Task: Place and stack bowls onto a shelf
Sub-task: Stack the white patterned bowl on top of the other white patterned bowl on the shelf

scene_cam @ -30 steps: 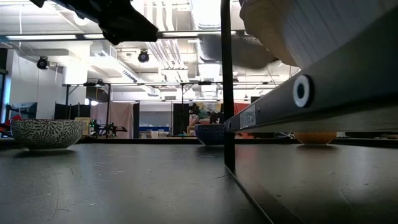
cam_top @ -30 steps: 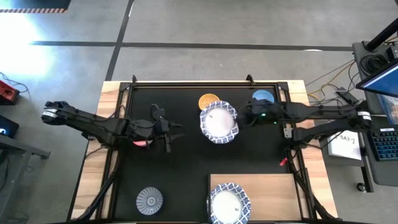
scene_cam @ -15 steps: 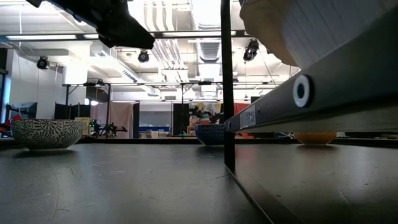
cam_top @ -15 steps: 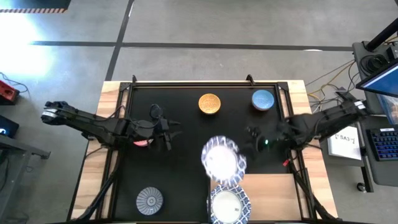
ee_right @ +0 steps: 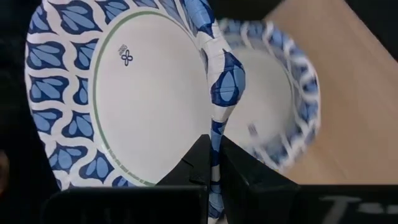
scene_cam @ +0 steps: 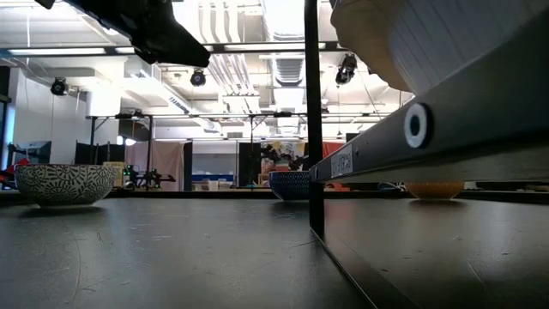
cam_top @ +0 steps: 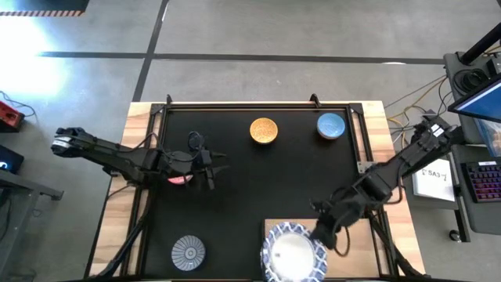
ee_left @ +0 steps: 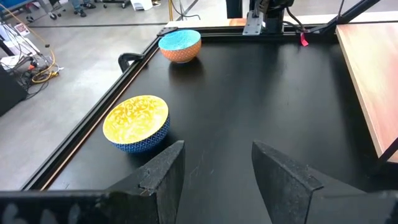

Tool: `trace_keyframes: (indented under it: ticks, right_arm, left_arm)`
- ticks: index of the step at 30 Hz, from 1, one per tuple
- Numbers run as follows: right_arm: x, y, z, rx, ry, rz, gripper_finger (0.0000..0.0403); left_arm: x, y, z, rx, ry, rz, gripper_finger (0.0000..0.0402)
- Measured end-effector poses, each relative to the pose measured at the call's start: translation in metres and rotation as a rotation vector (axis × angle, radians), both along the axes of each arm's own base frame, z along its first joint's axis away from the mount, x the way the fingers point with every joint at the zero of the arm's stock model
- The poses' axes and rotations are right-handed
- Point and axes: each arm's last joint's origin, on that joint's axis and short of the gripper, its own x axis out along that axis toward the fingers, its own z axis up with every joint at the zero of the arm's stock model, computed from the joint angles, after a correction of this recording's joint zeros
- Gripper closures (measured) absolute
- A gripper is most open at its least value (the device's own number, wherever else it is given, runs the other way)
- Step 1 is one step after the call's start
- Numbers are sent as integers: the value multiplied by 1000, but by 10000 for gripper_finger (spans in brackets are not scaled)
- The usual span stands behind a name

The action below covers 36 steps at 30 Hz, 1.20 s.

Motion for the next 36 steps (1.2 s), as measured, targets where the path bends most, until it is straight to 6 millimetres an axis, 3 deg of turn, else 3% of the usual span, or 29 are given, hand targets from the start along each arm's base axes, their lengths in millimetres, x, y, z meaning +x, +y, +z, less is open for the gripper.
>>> trace_keyframes:
  ticks: [8,25,36]
  right_arm:
    - [-21,10,-3,-89,218,-19,394]
    - [13,22,-51,-259,303,-3,394]
    - [30,26,-54,-252,211,25,394]
  left_arm:
    - [0,0,0,-3,1,1,232]
    - [0,0,-1,0,6,-2,232]
    - [-1,0,-2,4,28,-2,232]
